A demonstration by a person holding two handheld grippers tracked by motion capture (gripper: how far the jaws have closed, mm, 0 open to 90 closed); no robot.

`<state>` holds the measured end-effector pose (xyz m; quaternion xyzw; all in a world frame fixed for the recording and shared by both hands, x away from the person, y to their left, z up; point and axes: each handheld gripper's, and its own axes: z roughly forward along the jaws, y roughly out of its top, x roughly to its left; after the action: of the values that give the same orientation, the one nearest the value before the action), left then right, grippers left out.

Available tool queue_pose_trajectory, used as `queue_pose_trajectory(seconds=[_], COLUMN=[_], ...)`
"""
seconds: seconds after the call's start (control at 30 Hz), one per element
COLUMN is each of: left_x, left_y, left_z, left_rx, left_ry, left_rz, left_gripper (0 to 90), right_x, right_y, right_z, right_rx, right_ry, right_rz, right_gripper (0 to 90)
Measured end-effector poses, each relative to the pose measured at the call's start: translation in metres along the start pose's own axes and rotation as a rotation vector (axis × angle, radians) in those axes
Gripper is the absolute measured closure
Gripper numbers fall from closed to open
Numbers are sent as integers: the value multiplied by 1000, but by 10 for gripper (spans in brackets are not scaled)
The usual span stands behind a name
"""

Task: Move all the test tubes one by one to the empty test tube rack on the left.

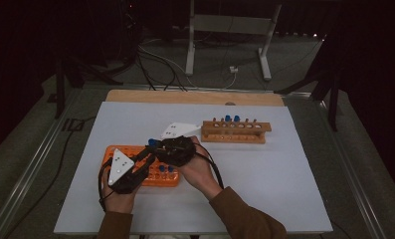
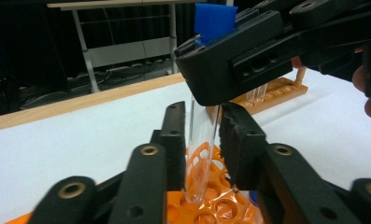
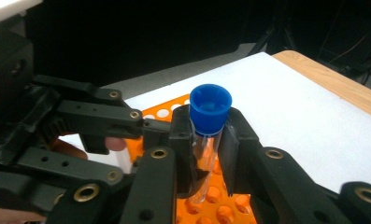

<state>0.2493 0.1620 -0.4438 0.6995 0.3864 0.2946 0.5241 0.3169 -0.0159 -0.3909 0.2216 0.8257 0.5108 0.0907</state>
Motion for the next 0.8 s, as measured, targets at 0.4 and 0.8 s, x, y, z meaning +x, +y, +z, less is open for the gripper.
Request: queue_pose_trajectory(seconds=[0.4, 0.8], left_x=[0, 8], left_y=[-2, -10], left_z=[1, 2], left_rx=[1, 15], left_ry=[-7, 10], left_rz=[-3, -60], left_gripper=[783, 784], right_x=[-2, -17], right_y=[-1, -5], right_z=[0, -16], right_rx=[5, -25], right_ry=[24, -21], right_rz=[5, 35], right_gripper=[743, 436])
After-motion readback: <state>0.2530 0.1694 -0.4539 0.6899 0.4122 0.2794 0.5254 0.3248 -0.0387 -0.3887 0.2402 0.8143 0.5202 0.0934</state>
